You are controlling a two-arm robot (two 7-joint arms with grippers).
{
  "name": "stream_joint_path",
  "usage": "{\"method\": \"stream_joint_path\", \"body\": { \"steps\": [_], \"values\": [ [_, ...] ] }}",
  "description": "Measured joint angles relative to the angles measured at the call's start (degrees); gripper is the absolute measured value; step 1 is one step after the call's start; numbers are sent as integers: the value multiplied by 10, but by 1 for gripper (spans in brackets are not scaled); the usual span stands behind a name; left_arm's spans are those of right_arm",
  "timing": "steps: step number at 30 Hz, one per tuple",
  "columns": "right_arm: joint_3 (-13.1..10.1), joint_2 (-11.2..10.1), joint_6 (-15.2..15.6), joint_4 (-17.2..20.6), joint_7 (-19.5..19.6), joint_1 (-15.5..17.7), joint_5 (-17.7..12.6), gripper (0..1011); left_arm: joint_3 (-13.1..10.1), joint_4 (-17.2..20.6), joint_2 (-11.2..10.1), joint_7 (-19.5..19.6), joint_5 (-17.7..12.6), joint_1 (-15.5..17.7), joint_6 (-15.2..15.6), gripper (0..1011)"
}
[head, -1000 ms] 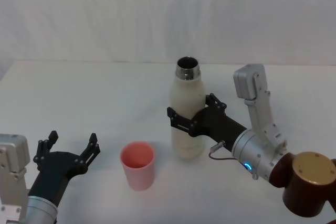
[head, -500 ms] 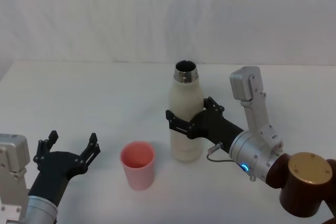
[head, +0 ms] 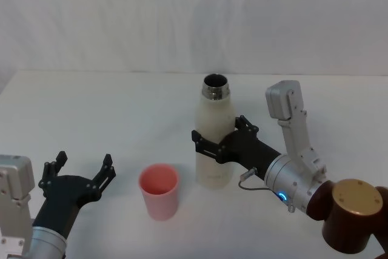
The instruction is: Grasp the thermos with one hand and pour water into the cup lid.
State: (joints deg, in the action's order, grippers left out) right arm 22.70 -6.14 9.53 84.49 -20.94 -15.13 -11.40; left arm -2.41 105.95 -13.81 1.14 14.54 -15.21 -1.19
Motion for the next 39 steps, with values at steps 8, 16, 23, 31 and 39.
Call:
{"method": "stream_joint_path", "body": {
  "steps": [8, 16, 23, 31, 39],
  "values": [
    [1, -1, 0, 0, 0, 0, -2, 961, 0, 0, 0, 0, 0, 0, 0, 1001],
    [0, 0, 0, 0, 0, 0, 0, 1001, 0, 0, 0, 0, 0, 0, 0, 1001],
    [0, 0, 1, 0, 0, 0, 1, 1001, 0, 0, 0, 0, 0, 0, 0, 1001],
    [-1, 0, 1, 0, 0, 1, 1, 1001, 0, 0, 0, 0, 0, 0, 0, 1001],
    [5, -4, 1, 5, 7, 0, 2, 1001, 0, 0, 0, 0, 0, 0, 0, 1001]
  ]
}}
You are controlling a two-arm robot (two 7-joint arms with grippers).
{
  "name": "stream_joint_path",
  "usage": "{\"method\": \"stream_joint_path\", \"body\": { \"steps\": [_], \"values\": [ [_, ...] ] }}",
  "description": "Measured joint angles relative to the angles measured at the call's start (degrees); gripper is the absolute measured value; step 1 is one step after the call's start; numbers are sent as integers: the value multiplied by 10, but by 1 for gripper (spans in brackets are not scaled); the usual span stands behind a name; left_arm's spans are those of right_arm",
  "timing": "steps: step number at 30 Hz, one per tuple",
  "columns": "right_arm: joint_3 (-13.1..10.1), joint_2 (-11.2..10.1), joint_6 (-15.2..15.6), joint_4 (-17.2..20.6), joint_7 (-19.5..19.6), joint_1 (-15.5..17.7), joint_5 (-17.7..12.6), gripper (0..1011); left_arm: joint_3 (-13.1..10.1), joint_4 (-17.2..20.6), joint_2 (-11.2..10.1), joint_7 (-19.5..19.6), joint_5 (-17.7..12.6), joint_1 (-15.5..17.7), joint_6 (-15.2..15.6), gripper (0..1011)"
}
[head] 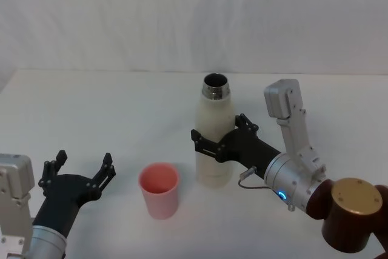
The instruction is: Grasp the thermos with one hand and pour water into the cup lid.
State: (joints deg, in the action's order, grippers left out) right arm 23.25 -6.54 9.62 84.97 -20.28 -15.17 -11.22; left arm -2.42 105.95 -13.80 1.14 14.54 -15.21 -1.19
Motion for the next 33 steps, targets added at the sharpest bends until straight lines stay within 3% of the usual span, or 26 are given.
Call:
{"method": "stream_joint_path", "body": {
  "steps": [19, 33],
  "values": [
    [16, -32, 0, 45, 23, 22, -7, 1001, 0, 0, 0, 0, 0, 0, 0, 1001],
    [9, -58, -12, 101, 33, 67, -17, 1001, 0, 0, 0, 0, 0, 0, 0, 1001]
  ]
}}
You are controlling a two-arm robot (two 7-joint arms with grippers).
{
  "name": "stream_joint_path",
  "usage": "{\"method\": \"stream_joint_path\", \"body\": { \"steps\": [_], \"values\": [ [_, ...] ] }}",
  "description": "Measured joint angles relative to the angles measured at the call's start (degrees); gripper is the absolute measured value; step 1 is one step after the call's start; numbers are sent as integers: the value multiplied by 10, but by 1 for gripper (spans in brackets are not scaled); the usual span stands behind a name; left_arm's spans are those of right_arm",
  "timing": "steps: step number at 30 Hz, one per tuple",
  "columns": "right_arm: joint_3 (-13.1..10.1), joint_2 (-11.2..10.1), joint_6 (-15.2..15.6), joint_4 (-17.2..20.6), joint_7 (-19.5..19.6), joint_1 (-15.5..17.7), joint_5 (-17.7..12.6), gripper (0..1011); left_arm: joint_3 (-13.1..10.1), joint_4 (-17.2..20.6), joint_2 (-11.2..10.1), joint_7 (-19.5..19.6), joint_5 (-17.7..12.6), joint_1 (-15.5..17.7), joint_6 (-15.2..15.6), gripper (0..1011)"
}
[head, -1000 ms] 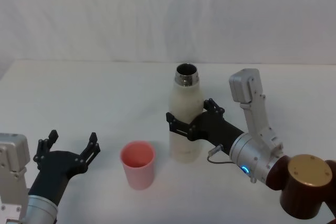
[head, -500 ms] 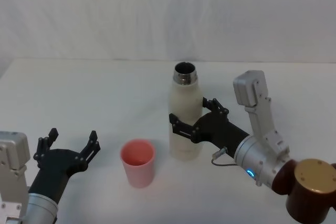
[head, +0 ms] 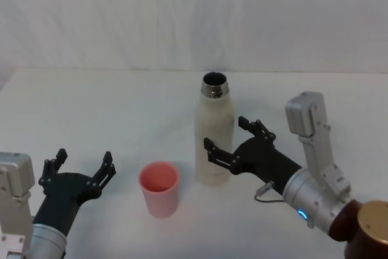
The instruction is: Grasp the thermos with one hand and pour water into the cup lid.
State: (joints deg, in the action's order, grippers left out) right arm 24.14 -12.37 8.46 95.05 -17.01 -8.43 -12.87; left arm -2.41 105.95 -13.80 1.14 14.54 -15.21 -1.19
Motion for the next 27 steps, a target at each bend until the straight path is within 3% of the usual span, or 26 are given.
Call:
{"method": "stream_joint_path", "body": {
  "steps": [18, 27],
  "values": [
    [-19, -36, -36, 64, 11, 83, -3, 1001, 0, 0, 0, 0, 0, 0, 0, 1001],
    [-21, -35, -64, 69, 23, 119, 15, 1001, 0, 0, 0, 0, 0, 0, 0, 1001]
  ]
}}
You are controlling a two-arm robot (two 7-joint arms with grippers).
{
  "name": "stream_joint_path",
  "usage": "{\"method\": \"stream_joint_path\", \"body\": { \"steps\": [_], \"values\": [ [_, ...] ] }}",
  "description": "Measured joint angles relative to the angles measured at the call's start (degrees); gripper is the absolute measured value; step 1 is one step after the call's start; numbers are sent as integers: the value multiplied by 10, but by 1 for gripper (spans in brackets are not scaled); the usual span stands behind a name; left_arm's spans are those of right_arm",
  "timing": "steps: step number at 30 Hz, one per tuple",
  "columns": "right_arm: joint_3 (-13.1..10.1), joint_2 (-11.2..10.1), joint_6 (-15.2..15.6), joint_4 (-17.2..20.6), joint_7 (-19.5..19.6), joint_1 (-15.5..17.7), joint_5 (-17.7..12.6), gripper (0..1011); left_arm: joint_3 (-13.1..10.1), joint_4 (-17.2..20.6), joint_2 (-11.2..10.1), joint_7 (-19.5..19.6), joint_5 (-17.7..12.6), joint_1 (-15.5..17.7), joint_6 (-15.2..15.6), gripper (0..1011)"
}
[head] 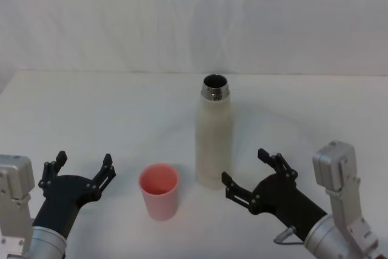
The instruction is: Grasp the thermos with one hand and pour water into the cup lid.
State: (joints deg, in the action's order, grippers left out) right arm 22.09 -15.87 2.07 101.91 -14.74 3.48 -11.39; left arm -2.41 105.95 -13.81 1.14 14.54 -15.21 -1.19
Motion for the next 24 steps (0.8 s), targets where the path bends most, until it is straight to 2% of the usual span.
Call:
{"method": "stream_joint_path", "body": {
  "steps": [9, 24],
  "values": [
    [-12, 13, -27, -19, 7, 17, 6, 1001, 0, 0, 0, 0, 0, 0, 0, 1001],
    [-10, 13, -25, -19, 6, 16, 6, 1001, 0, 0, 0, 0, 0, 0, 0, 1001]
  ]
}}
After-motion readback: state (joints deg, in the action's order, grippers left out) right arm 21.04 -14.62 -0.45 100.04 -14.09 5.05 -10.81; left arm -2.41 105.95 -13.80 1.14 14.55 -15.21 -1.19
